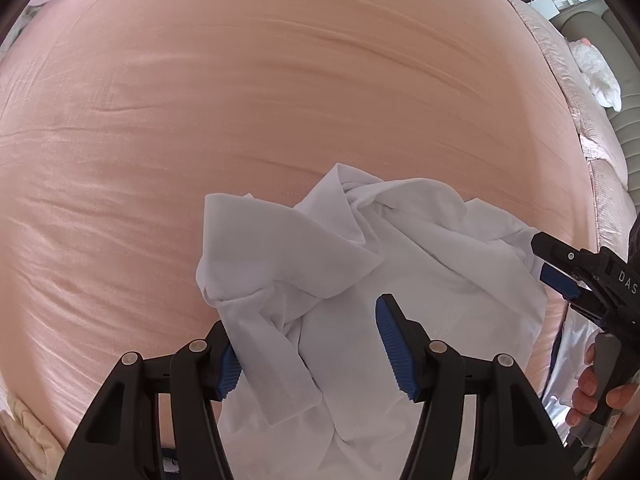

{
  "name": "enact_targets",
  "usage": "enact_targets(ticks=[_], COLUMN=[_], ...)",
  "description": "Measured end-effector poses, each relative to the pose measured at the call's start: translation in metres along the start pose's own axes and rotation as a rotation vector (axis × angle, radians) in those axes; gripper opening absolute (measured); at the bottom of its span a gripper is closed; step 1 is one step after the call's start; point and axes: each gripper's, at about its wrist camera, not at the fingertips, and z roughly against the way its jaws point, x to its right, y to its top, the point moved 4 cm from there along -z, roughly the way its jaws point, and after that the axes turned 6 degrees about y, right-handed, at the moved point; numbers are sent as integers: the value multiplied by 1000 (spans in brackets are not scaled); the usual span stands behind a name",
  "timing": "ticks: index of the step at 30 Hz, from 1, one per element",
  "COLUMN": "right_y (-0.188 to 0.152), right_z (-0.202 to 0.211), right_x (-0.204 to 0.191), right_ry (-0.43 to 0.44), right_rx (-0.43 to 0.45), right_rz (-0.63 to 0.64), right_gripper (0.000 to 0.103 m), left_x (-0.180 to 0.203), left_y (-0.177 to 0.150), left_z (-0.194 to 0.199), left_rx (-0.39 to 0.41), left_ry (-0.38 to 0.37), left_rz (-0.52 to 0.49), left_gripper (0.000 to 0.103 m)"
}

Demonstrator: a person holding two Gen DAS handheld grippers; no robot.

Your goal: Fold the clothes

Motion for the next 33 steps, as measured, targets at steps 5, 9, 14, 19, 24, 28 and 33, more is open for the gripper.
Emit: enact_targets(ticks=[5, 9, 14, 19, 24, 28, 33], right_y=[-9, -15, -26, -32, -17, -29, -35], right_z=[-21, -32, -50, -60, -50, -54, -61], right_x=[-5, -20, -44, -61, -59, -78, -94], right_ry=[-96, -146, -284, -333, -306, -360, -549], right_rx=[-34, -36, -47, -38, -46, -33, 17], right_rz=[60, 125, 214, 234, 353, 496, 676], right_gripper=[77, 77, 77, 72, 34, 20, 16], left_x=[-4, -2, 2, -2, 13, 22, 26], left_y=[-1, -3, -3, -3, -2, 8, 14], left_z=[0, 5, 6, 16, 11, 14, 27], left_rx=[15, 61, 128, 159, 186, 246, 324], left_ry=[6, 44, 128, 158, 240, 329, 450], left_rz=[-4, -42, -89, -118, -147, -200, -298], left_gripper=[57, 56, 34, 23, 16, 15, 11])
